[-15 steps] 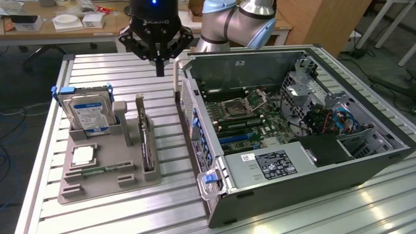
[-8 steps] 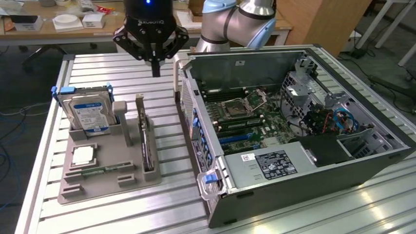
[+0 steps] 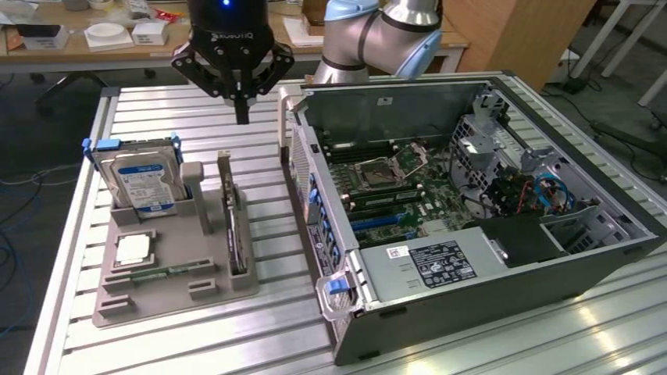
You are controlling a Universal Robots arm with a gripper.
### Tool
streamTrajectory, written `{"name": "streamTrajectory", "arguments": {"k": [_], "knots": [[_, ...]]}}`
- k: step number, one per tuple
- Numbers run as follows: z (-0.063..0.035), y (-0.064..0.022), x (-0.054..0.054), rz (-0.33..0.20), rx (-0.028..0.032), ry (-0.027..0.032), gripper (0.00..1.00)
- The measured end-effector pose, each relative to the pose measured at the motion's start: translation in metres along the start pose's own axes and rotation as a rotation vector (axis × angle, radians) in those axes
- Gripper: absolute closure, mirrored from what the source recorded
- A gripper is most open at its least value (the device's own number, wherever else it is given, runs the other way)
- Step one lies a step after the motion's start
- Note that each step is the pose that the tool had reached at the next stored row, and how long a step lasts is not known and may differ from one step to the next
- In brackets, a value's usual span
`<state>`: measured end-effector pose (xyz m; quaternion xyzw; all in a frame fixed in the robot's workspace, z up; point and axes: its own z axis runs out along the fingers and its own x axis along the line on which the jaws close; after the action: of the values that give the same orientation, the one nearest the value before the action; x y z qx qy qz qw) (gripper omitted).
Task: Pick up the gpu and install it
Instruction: 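Reach for the gpu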
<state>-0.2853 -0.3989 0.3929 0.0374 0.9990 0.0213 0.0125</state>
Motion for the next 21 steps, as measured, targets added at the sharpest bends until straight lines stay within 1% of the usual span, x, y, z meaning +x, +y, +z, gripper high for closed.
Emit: {"name": "streamTrajectory", "arguments": {"k": [21], "knots": [[-0.0005, -0.0020, 0.024, 0.000, 0.0000, 0.0000, 0.90]]}}
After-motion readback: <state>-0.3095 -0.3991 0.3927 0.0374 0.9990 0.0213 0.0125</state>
